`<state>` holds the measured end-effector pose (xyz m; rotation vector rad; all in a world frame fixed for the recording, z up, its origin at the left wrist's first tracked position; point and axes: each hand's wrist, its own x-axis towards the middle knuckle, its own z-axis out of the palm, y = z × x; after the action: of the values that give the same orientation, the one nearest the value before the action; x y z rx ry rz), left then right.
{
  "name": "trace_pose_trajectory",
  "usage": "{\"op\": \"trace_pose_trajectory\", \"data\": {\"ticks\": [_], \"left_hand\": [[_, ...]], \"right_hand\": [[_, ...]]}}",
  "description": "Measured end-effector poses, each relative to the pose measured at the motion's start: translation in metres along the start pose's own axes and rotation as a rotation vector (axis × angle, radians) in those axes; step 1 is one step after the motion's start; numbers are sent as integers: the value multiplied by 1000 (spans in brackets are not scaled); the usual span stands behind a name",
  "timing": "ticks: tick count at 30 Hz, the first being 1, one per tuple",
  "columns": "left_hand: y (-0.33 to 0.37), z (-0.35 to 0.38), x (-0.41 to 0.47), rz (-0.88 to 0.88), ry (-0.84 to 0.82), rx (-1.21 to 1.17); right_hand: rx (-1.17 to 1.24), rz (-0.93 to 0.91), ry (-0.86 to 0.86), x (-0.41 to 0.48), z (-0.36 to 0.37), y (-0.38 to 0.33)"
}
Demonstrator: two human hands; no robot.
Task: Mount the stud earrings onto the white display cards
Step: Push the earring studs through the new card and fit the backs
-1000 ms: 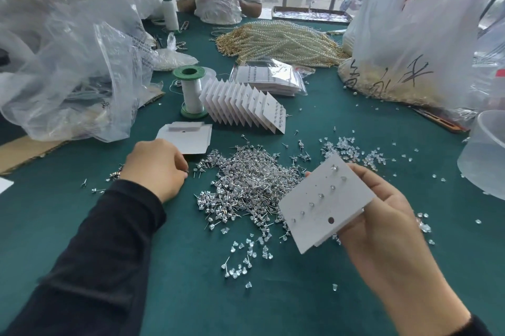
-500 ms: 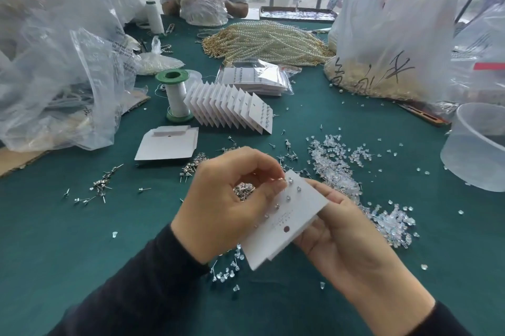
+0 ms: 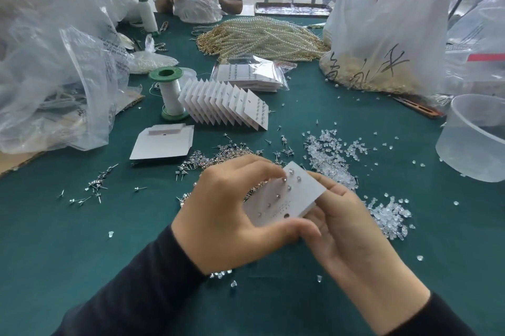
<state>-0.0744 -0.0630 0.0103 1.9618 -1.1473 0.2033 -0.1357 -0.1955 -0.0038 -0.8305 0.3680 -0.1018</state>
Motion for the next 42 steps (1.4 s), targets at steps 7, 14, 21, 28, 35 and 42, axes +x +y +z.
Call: {"op": "trace_pose_trajectory", "data": {"ticks": [7,14,21,28,35,42], "left_hand": [[3,4,1,-136,79,31],[-10,-6,7,-386,139,-232],[-22,-8,5,-566,147,-437],[-29,-17,6,-784,267,-721],[-33,-13,6,-852,201,-770],[-34,-7,6,-901,261,-781]], "right_hand": [[-105,-261,-14,1,3,5],[-677,-536,-147,-1,5,16],[-996,-707,-213,-2,1,12],[-1516,-586,-727,-12,-7,26],[-1668,-601,-738,-9,-4,34],[-1702,-605,-684,-8,-7,33]]}}
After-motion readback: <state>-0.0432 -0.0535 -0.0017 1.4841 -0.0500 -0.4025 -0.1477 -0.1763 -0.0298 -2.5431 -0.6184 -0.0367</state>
